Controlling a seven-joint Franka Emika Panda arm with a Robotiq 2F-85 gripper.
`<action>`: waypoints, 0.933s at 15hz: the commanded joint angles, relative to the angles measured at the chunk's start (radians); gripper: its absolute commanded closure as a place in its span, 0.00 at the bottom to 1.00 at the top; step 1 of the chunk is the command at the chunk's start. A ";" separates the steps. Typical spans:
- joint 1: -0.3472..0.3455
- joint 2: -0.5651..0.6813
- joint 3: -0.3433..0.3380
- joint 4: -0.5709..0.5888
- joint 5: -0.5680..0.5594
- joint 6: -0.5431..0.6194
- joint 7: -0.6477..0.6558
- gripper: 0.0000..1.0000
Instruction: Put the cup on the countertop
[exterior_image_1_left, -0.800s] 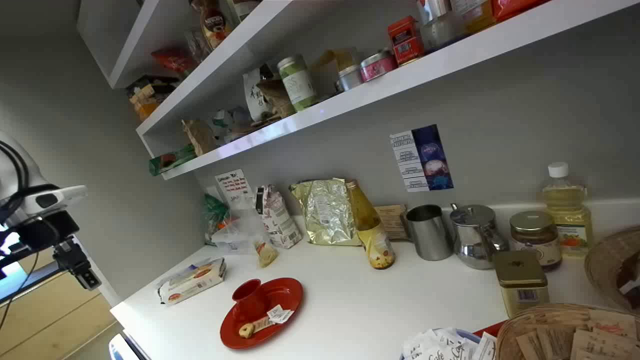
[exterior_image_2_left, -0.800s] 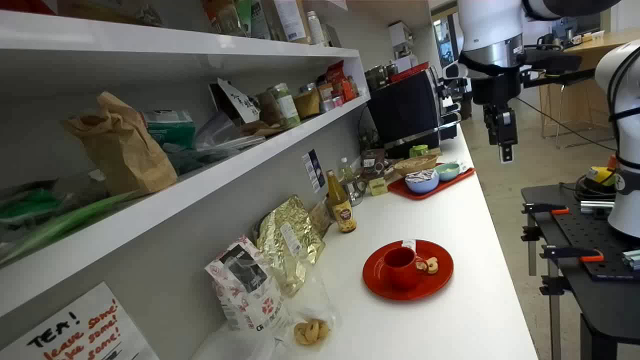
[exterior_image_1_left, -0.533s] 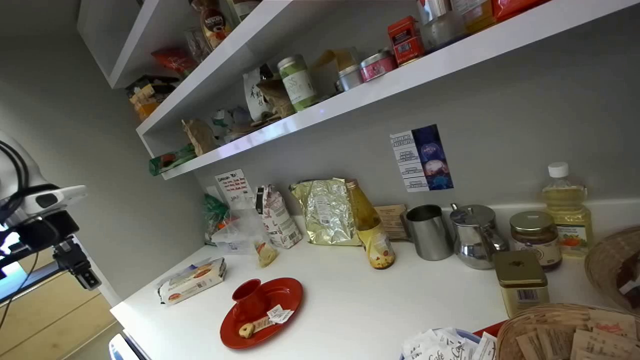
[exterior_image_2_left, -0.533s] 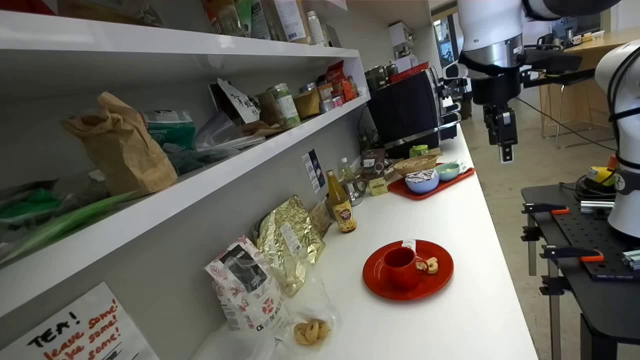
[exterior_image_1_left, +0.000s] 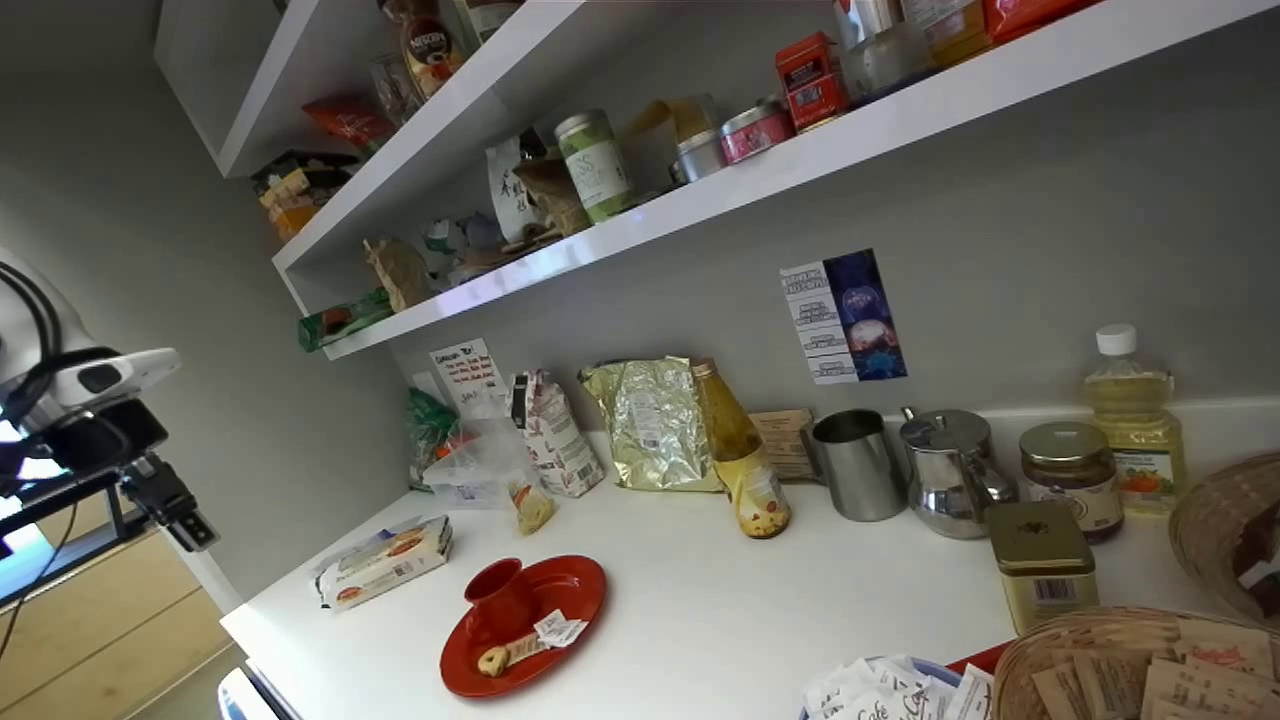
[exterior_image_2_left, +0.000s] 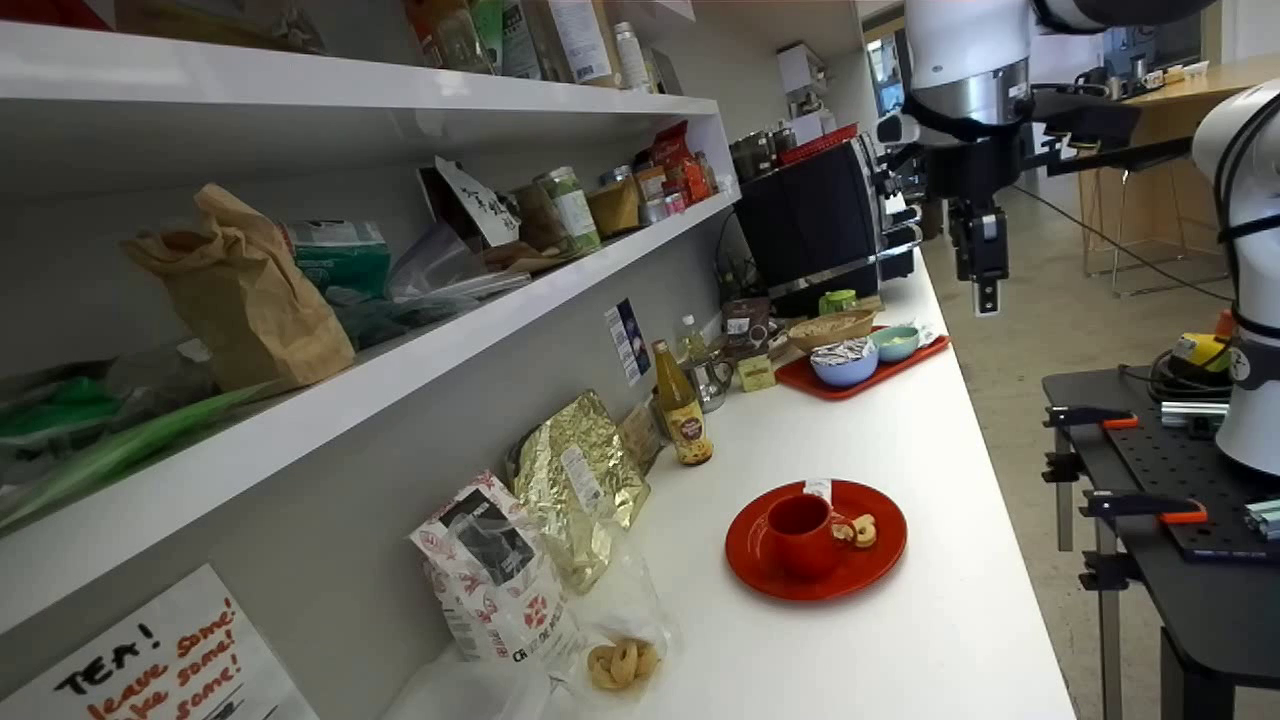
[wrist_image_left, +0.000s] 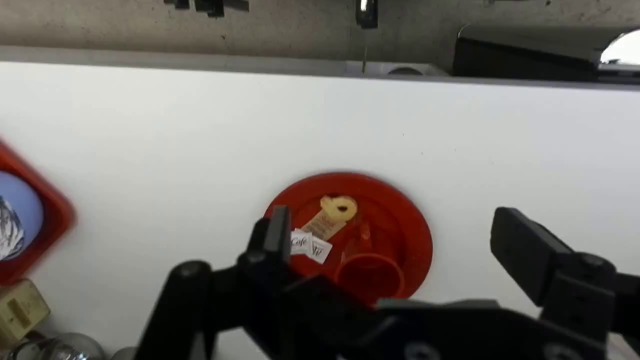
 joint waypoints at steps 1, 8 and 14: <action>-0.060 0.190 0.022 0.162 -0.072 0.095 0.032 0.00; -0.145 0.582 0.172 0.385 -0.162 0.245 0.013 0.00; -0.029 0.882 0.062 0.520 -0.296 0.226 0.012 0.00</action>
